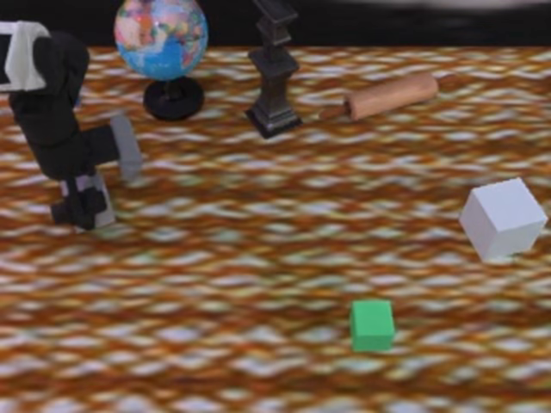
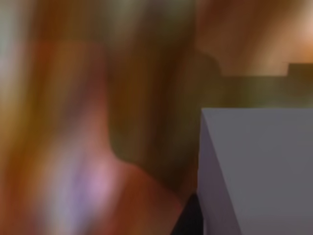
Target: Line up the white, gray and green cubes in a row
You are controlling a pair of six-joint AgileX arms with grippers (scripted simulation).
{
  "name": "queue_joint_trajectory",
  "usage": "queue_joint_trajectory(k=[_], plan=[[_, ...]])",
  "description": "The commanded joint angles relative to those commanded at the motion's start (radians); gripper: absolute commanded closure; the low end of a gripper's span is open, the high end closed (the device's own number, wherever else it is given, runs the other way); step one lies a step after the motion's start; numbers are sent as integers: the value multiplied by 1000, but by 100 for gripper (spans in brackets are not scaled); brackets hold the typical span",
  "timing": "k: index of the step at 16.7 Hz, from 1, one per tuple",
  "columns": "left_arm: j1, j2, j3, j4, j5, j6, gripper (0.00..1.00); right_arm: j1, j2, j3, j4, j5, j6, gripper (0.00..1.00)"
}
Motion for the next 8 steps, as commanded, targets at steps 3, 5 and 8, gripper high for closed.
queue_joint_trajectory(k=[3,5,8], plan=[[4,-15,29,-42,0,1,100,0,0,0,0,0,0,0],[11,-41,69,-117,0,0,100,0,0,0,0,0,0,0],[18,-82,126,-212,-1,-2,100,0,0,0,0,0,0,0]])
